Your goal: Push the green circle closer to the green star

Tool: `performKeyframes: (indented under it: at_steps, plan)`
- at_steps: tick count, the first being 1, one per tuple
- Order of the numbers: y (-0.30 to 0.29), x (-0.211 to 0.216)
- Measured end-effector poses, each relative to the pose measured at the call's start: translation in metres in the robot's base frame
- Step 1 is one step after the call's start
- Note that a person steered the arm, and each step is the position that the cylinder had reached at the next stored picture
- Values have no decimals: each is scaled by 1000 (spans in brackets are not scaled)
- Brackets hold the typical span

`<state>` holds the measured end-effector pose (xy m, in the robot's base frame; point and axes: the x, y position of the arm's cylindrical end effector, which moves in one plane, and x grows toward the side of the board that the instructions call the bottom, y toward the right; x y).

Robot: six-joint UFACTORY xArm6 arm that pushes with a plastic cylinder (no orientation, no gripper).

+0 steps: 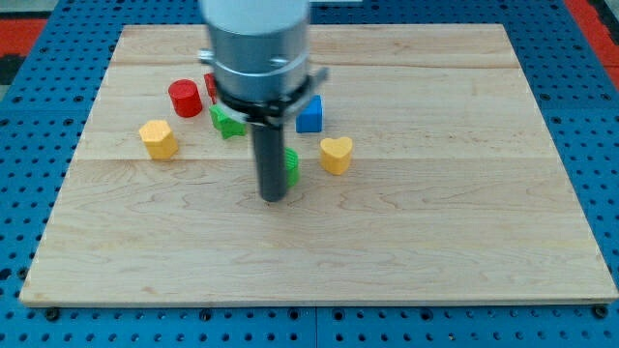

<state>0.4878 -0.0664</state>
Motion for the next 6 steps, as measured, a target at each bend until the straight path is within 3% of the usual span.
performKeyframes:
  at_steps: [1,2,3,4,5,6]
  plan:
    - [-30,-20]
    - [14,30]
    - [73,23]
    - [44,-17]
    - [-9,-29]
    - [46,-20]
